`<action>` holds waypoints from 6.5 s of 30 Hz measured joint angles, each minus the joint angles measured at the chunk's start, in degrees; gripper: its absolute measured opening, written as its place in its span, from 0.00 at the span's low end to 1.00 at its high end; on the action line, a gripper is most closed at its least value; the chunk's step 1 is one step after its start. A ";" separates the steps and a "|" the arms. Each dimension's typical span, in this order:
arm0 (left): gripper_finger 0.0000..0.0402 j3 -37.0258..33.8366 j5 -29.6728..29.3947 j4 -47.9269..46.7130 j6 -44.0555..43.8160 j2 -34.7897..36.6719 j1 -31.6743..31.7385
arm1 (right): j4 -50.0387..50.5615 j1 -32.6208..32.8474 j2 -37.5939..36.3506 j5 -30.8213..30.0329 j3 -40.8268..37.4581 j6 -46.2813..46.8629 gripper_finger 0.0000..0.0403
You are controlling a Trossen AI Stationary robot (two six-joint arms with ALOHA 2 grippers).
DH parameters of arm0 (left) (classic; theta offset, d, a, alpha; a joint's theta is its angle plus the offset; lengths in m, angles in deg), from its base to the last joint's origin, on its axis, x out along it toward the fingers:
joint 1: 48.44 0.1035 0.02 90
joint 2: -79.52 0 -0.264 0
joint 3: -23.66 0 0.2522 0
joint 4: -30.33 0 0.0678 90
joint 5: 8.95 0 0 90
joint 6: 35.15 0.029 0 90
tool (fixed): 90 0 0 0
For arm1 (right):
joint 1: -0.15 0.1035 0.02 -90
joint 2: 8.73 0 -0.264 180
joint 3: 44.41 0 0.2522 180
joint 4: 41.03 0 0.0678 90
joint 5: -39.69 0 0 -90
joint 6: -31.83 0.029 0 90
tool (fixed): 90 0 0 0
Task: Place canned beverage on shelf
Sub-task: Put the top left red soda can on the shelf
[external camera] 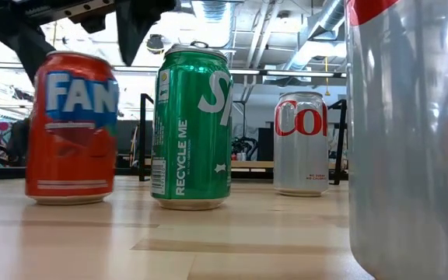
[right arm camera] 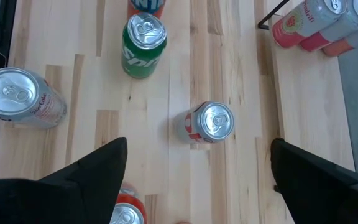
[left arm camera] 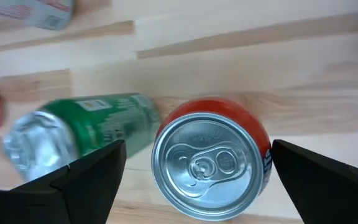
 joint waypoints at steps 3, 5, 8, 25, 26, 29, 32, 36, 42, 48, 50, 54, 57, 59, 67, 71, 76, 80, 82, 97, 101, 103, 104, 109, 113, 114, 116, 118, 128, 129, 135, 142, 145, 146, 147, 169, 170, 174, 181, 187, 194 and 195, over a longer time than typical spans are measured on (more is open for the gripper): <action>0.96 0.00 1.29 2.09 -1.89 0.00 -0.38 | 0.02 0.00 0.00 0.00 0.00 0.00 0.92; 0.96 0.00 1.69 2.08 -3.33 0.00 -0.85 | 0.01 0.00 0.00 0.00 0.00 0.00 0.92; 0.96 0.00 1.74 1.66 -4.48 0.00 -1.58 | 0.02 0.00 0.00 0.00 0.00 0.00 0.92; 0.96 0.00 6.01 0.57 -6.27 -0.02 -2.09 | -0.03 -0.77 0.00 0.02 0.00 0.00 0.92; 0.96 0.00 6.00 0.70 -6.55 -0.02 -2.09 | -0.03 -0.79 0.00 0.02 0.00 0.00 0.92; 0.96 0.00 6.06 1.78 -7.40 -0.02 -2.05 | -0.01 -0.76 0.00 0.02 0.00 -0.01 0.92; 0.96 0.00 8.63 4.07 -12.33 -0.04 -2.31 | -0.03 -0.74 0.00 0.02 0.00 -0.02 0.92; 0.96 0.00 8.35 6.05 -13.27 -0.04 -2.66 | -0.03 -0.74 0.00 0.02 0.00 -0.02 0.92; 0.96 0.00 5.83 8.19 -7.48 -0.07 -2.62 | -0.03 -0.74 0.00 0.02 0.00 0.00 0.92; 0.96 0.00 5.71 9.19 -8.22 -0.07 -2.60 | -0.98 -0.74 0.00 0.02 0.00 -0.02 0.92; 0.96 0.00 5.90 9.20 -8.42 -0.07 -2.60 | -1.52 -0.74 0.00 0.02 0.00 -0.02 0.92; 0.96 0.00 5.50 9.18 -8.35 -0.07 -2.60 | -1.74 -0.74 0.00 0.02 0.00 -0.02 0.92; 0.96 0.00 4.37 10.15 -7.43 -0.07 -2.60 | -2.86 -0.74 0.00 0.02 0.00 -0.02 0.92; 0.96 0.00 3.92 10.94 -7.90 -0.07 -2.60 | -3.78 -0.74 0.00 0.02 0.00 -0.01 0.92; 0.96 0.00 3.92 11.34 -21.60 -0.07 -2.60 | -4.13 -0.74 0.00 0.02 0.00 -0.02 0.92; 0.96 0.00 3.91 12.24 -21.58 -0.07 -2.60 | -4.13 -0.74 0.00 0.02 0.00 -0.02 0.92; 0.96 0.00 4.06 13.65 -23.56 -0.07 -2.60 | -4.12 -0.92 0.00 2.64 0.00 -5.51 0.92; 0.96 0.00 2.48 15.02 -29.29 -0.07 -2.60 | -4.35 -1.44 0.00 4.23 0.00 -11.65 0.92; 0.96 0.00 2.42 14.96 -28.51 -0.07 -2.60 | -4.57 -1.64 0.00 4.22 0.00 -12.04 0.92; 0.96 1.84 -7.13 10.18 -34.30 0.25 -1.03 | -8.68 -3.74 0.00 8.01 0.00 -11.87 0.92; 0.96 5.82 -10.05 6.29 -30.67 1.37 0.72 | -8.52 -3.74 0.00 8.63 0.00 -11.72 0.92; 0.96 7.88 -11.44 5.62 -29.92 2.21 1.41 | -8.44 -3.74 0.00 8.63 0.00 -11.88 0.92; 0.96 8.73 -12.05 5.25 -29.59 2.74 1.70 | -8.38 -3.74 0.00 8.63 0.00 -12.05 0.92; 0.96 13.01 -17.94 5.00 -29.02 6.32 2.77 | -8.30 -3.66 0.00 8.61 0.00 -12.44 0.92; 0.96 15.54 -21.83 6.09 -31.60 8.89 2.98 | -8.38 -3.02 0.00 8.61 0.00 -11.84 0.92; 0.96 16.08 -22.42 6.28 -32.58 9.37 2.87 | -8.38 -2.79 0.00 8.61 0.00 -11.53 0.92; 0.96 16.72 -22.93 7.03 -34.48 10.14 2.47 | -8.38 -2.43 0.00 8.61 0.00 -10.63 0.92; 0.96 16.90 -23.02 8.32 -36.78 10.71 2.41 | -8.38 -2.22 0.00 8.62 0.00 -9.82 0.92; 0.96 16.92 -17.41 8.48 -64.74 9.32 1.88 | -8.84 -2.46 0.00 8.61 0.00 -8.40 0.92; 0.96 16.92 -16.58 8.56 -66.37 9.01 1.88 | -8.88 -2.62 0.00 8.61 0.00 -8.45 0.92; 0.96 16.90 -17.09 12.05 -73.69 5.46 1.91 | -10.04 -3.04 0.00 8.59 0.00 -11.87 0.92; 0.96 16.90 -16.51 14.99 -80.25 0.62 1.91 | -10.50 -3.39 0.00 8.57 0.00 -14.01 0.92; 0.96 16.87 -15.94 15.08 -82.44 -0.81 2.10 | -10.49 -3.43 0.00 8.56 0.00 -13.97 0.92; 0.96 16.86 -14.88 15.25 -83.07 -1.02 2.45 | -10.50 -3.42 0.00 8.58 0.00 -13.97 0.92; 0.96 16.81 -13.37 15.55 -83.49 -1.07 2.87 | -10.50 -3.39 0.00 8.63 0.00 -13.97 0.92; 0.96 47.78 -6.47 -6.30 -70.55 -0.57 9.66 | -10.25 -6.29 0.07 -0.21 13.15 -28.63 0.92; 0.96 48.86 -6.25 -6.36 -70.57 -0.57 9.66 | -10.22 -6.44 0.04 -0.72 15.39 -30.57 0.92; 0.96 52.27 -6.08 -7.45 -70.22 -0.55 9.64 | -12.83 -7.12 -2.18 -1.29 19.08 -35.84 0.92; 0.96 55.34 -3.05 -15.94 -72.54 -0.52 9.64 | -18.97 -7.88 -13.38 14.19 18.18 -23.43 0.92; 0.96 55.32 2.40 -23.95 -73.16 -1.07 9.40 | -25.88 -3.68 -16.97 33.27 18.12 -19.51 0.92; 0.96 55.25 13.70 -16.00 -79.40 -1.82 9.15 | -25.45 4.56 -16.60 30.15 18.05 -26.69 0.92; 0.96 55.27 14.15 -14.20 -79.58 -1.79 9.10 | -24.38 5.31 -16.47 28.69 18.05 -28.21 0.92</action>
